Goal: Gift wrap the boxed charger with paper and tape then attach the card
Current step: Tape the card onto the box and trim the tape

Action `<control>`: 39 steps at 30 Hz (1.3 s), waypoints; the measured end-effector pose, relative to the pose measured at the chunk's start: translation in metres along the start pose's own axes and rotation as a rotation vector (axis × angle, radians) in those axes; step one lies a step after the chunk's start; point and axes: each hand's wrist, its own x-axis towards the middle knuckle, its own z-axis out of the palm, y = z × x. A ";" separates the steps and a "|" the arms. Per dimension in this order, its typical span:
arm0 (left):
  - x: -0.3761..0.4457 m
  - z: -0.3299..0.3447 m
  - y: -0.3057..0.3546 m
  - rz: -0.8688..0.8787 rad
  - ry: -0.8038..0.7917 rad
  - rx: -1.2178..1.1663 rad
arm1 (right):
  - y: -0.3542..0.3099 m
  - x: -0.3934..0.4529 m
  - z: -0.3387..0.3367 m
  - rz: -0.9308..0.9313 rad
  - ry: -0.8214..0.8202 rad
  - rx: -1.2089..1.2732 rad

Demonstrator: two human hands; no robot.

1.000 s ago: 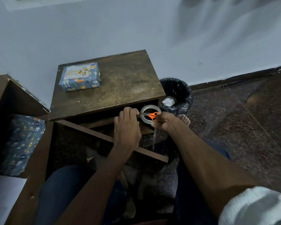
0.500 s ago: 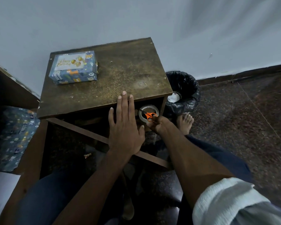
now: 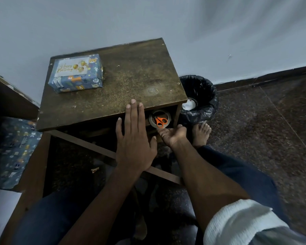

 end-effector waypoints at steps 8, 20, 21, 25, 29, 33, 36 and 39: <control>0.001 0.001 0.001 -0.007 0.018 -0.037 | -0.003 -0.004 0.011 0.021 -0.041 0.016; 0.032 -0.005 0.012 -0.014 0.194 -0.191 | -0.061 -0.084 0.021 -0.238 0.108 -0.257; 0.035 -0.004 0.012 -0.011 0.196 -0.188 | -0.066 -0.091 0.024 -0.266 0.088 -0.243; 0.049 -0.003 0.014 -0.046 0.201 -0.197 | -0.063 -0.116 0.029 -0.361 0.000 -0.200; 0.060 -0.003 0.011 -0.030 0.237 -0.284 | -0.047 -0.123 0.031 -0.466 -0.014 -0.268; 0.066 -0.002 0.011 0.006 0.254 -0.307 | -0.048 -0.127 0.040 -0.596 0.023 -0.431; 0.069 0.002 0.013 0.049 0.244 -0.239 | -0.044 -0.129 0.051 -0.660 0.000 -0.490; 0.072 0.005 0.018 0.065 0.208 -0.175 | -0.036 -0.127 0.060 -0.734 -0.005 -0.540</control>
